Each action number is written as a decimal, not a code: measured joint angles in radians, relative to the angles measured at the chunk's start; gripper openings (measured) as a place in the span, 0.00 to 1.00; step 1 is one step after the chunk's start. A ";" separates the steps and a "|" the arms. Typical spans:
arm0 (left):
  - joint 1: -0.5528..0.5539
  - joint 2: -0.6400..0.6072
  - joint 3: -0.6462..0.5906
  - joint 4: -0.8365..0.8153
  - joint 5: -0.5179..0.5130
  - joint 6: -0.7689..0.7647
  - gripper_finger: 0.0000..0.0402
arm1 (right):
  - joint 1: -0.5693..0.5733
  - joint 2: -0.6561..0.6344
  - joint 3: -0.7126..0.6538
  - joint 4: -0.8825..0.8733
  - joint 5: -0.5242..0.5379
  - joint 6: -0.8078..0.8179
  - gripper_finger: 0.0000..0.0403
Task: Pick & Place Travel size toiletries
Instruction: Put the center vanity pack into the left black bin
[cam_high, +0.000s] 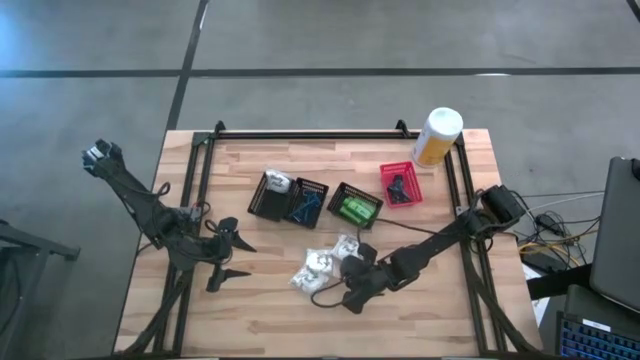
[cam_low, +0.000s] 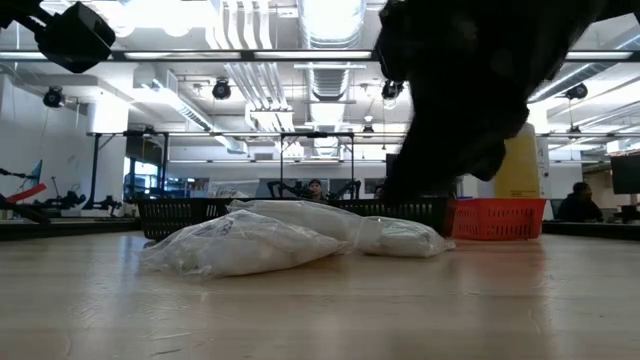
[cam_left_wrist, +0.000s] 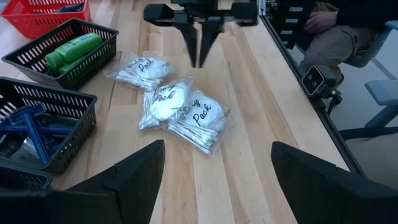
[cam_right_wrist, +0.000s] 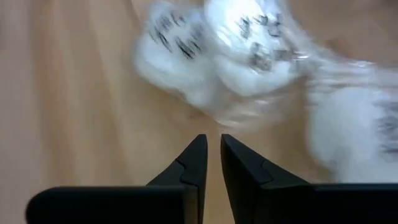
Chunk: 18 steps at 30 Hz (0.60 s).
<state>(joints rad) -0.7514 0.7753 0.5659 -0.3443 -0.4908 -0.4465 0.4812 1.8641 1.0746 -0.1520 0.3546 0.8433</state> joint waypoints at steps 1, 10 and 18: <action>0.000 0.000 0.000 0.000 0.000 0.000 0.74 | 0.000 0.000 0.005 0.023 -0.011 0.037 0.11; 0.000 0.000 0.000 0.000 0.000 -0.007 0.74 | 0.040 0.020 0.018 0.110 0.011 0.043 0.06; 0.000 0.000 0.000 0.000 0.000 -0.007 0.74 | 0.071 0.082 0.058 0.073 -0.008 -0.021 0.02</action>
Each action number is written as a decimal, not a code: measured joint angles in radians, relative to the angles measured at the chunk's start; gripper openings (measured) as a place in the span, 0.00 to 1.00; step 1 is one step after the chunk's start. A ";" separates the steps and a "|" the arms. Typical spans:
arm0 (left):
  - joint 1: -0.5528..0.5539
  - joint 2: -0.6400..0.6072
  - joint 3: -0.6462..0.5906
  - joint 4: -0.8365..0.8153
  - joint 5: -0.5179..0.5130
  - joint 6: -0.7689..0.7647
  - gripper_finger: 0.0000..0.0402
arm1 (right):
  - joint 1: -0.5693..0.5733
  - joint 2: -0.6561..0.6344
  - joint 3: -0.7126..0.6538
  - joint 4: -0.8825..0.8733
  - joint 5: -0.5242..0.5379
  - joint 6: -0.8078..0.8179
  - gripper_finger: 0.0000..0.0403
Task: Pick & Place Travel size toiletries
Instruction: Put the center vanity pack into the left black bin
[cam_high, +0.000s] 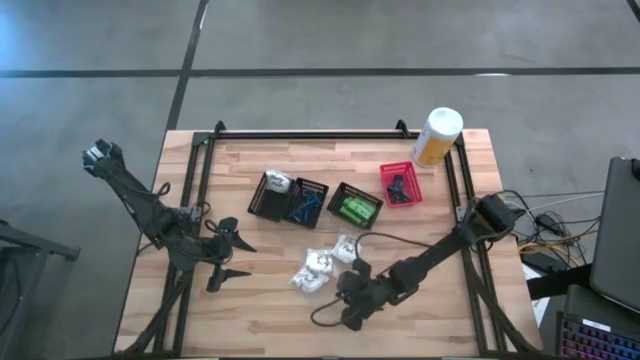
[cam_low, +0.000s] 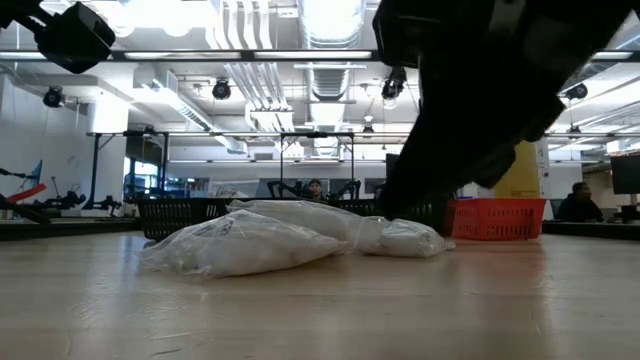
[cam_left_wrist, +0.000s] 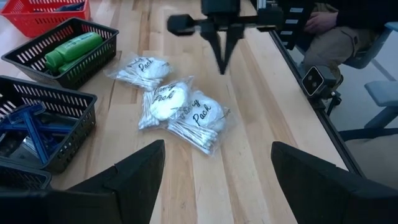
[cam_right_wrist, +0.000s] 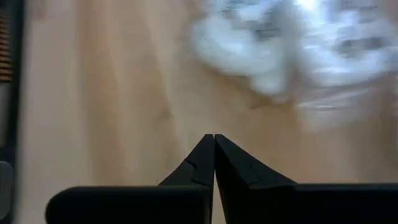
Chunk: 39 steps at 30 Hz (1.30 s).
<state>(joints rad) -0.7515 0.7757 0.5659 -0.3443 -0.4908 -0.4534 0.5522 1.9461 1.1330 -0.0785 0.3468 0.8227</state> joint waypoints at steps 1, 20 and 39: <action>0.000 0.000 0.000 0.000 0.000 0.000 0.74 | 0.000 -0.005 0.010 -0.039 0.019 0.000 0.02; 0.000 0.000 0.000 0.000 0.000 0.009 0.74 | -0.012 0.009 0.071 -0.169 0.143 0.015 0.02; 0.000 0.000 0.000 0.000 0.000 0.010 0.74 | 0.032 0.008 0.107 -0.036 0.146 -0.079 0.02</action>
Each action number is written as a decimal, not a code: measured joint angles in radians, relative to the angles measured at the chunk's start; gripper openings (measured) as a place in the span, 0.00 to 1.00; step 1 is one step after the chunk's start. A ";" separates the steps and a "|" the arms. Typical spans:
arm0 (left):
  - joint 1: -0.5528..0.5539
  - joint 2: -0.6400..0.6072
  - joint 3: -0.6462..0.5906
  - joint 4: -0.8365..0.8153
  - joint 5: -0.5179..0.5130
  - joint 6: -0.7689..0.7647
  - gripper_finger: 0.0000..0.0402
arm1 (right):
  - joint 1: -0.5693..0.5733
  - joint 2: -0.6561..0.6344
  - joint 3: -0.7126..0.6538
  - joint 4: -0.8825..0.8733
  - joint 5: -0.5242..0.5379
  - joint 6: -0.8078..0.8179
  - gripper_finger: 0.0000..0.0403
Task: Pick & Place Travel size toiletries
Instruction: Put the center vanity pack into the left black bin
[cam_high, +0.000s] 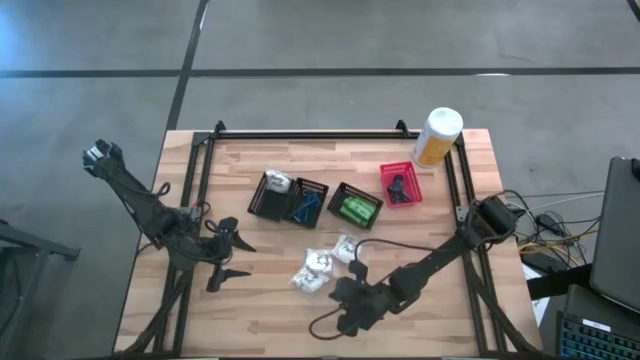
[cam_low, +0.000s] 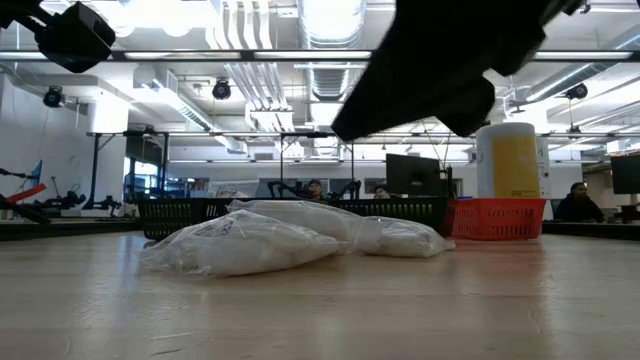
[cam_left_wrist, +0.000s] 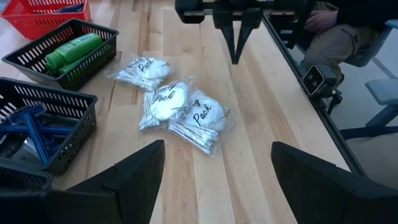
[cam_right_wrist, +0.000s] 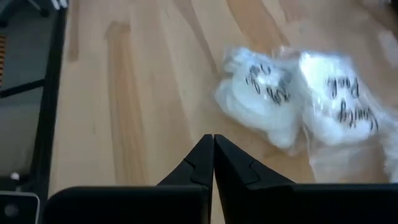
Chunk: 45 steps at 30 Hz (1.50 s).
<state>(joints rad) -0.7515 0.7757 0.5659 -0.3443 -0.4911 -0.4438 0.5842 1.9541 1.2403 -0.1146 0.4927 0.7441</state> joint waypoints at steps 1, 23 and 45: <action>0.000 0.000 0.000 0.000 0.000 0.000 0.74 | 0.001 0.000 0.004 0.004 0.000 -0.005 0.02; 0.000 0.000 0.000 -0.001 0.000 -0.002 0.74 | -0.001 0.010 -0.006 0.026 -0.025 0.133 0.08; 0.000 0.002 -0.001 -0.001 0.000 0.014 0.74 | 0.058 0.162 0.267 -0.354 0.205 -0.054 0.27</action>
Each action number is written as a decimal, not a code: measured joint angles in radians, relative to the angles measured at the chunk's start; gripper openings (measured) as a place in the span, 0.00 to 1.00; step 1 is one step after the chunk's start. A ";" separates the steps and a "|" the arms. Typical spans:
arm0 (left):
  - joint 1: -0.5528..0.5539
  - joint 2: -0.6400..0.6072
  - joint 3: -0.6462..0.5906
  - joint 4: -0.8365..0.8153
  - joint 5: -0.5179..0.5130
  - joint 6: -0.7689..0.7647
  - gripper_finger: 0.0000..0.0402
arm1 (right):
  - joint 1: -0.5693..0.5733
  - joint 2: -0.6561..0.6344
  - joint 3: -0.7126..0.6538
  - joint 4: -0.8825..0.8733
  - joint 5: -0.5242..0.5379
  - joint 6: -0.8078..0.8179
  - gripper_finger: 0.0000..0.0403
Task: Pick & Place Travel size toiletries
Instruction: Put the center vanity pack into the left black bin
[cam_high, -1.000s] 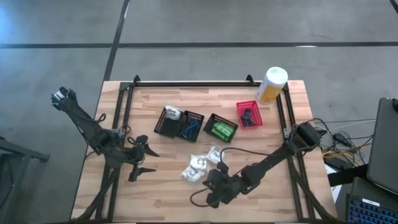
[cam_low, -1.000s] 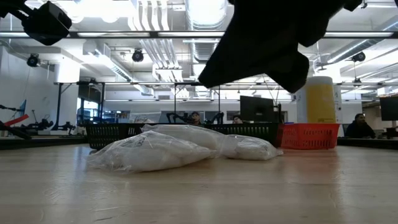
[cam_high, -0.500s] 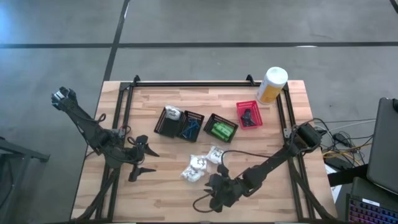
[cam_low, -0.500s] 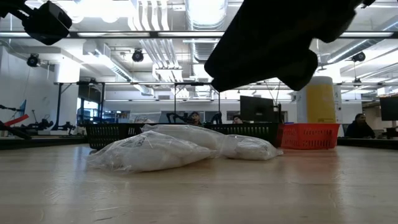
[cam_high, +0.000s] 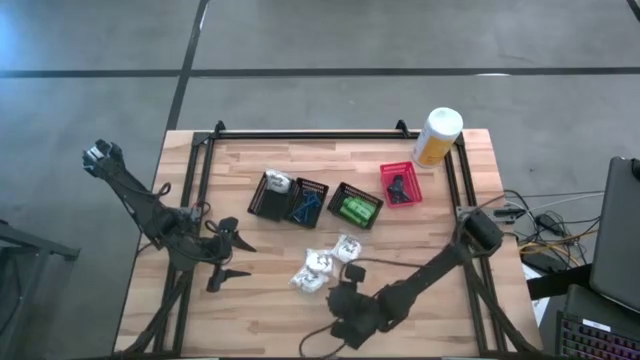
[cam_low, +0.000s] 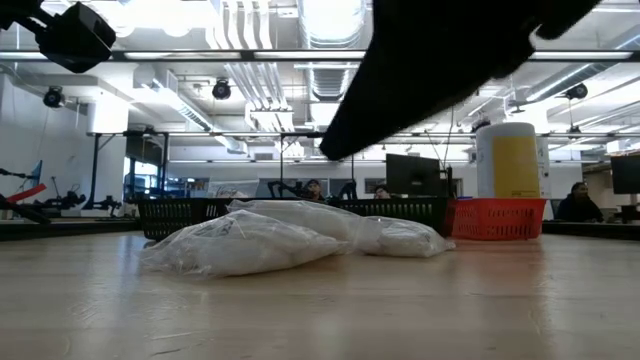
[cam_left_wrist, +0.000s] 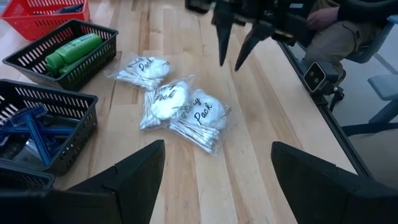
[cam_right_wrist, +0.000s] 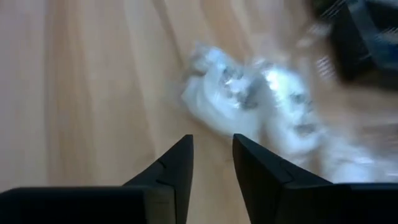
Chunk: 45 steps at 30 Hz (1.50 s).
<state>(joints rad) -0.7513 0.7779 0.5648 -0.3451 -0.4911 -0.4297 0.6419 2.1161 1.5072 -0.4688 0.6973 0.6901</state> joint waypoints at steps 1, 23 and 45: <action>0.000 0.002 0.000 -0.002 0.000 0.000 0.74 | 0.009 0.013 0.034 -0.058 0.031 -0.002 0.26; 0.000 0.007 0.000 0.000 0.000 0.005 0.74 | 0.005 0.148 0.209 -0.465 0.141 0.119 0.52; 0.000 0.010 -0.013 0.001 0.000 0.004 0.74 | -0.095 0.172 0.171 -0.428 0.113 0.065 0.60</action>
<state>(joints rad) -0.7509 0.7883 0.5514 -0.3439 -0.4915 -0.4255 0.5468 2.2879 1.6779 -0.8967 0.8104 0.7548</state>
